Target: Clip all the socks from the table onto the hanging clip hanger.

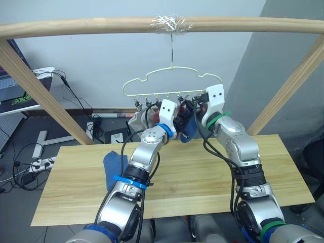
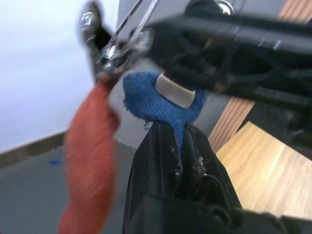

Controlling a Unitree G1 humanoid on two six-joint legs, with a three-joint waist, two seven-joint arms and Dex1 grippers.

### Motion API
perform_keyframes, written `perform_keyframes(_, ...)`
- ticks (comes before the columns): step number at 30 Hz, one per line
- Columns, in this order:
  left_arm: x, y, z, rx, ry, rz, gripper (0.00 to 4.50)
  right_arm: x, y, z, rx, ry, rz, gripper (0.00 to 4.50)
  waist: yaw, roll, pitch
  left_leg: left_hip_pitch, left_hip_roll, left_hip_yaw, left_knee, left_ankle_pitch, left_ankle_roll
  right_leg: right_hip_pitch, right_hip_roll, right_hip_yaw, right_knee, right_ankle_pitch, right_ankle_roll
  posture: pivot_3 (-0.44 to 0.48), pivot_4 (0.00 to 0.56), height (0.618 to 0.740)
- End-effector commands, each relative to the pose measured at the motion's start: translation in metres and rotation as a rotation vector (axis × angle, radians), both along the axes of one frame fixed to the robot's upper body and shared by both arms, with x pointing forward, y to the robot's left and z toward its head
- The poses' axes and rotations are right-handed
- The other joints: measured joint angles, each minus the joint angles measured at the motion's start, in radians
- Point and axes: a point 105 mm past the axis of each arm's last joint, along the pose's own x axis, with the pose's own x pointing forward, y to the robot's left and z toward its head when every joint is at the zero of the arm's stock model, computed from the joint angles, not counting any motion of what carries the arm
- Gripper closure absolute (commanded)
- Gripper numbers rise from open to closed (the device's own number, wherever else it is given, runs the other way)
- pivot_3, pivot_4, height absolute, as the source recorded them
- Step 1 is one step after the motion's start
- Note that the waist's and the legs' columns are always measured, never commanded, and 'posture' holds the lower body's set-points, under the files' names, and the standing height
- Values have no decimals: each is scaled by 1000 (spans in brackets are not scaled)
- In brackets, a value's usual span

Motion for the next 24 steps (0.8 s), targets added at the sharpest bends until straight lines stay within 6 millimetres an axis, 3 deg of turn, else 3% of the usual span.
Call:
perform_keyframes(1,-9,-4,10,38,-101,-36,3423,-6,-1,10,16,-31,7,1025,0,0,0,0,0,0,0,0,0,0,0,0,0,0,0,-93,166,737)
perform_keyframes(4,-14,0,-3,109,-110,-33,2693,-13,-3,4,-1,-20,13,998,0,0,0,0,0,0,0,0,0,0,0,0,0,0,0,-94,166,737)
perform_keyframes(13,-37,9,-25,189,-95,-116,2693,-42,-19,-1,-50,-52,3,998,0,0,0,0,0,-1,0,0,0,0,0,0,0,0,0,-101,170,737)
perform_keyframes(17,-45,20,-22,191,-100,-154,2693,-53,-31,6,-49,-94,-40,998,-1,0,0,0,0,0,0,0,0,0,0,0,0,0,1,-110,173,737)
perform_keyframes(21,-45,34,-14,205,-105,-157,2660,-53,-39,9,-24,-103,-105,1840,-1,0,0,1,1,0,0,0,0,0,1,0,1,-3,4,-115,172,737)
perform_keyframes(24,-44,39,-2,206,-127,-167,2660,-47,-43,10,-22,-98,-147,1840,-1,0,0,2,1,0,1,0,0,1,1,1,1,-3,4,-114,172,737)
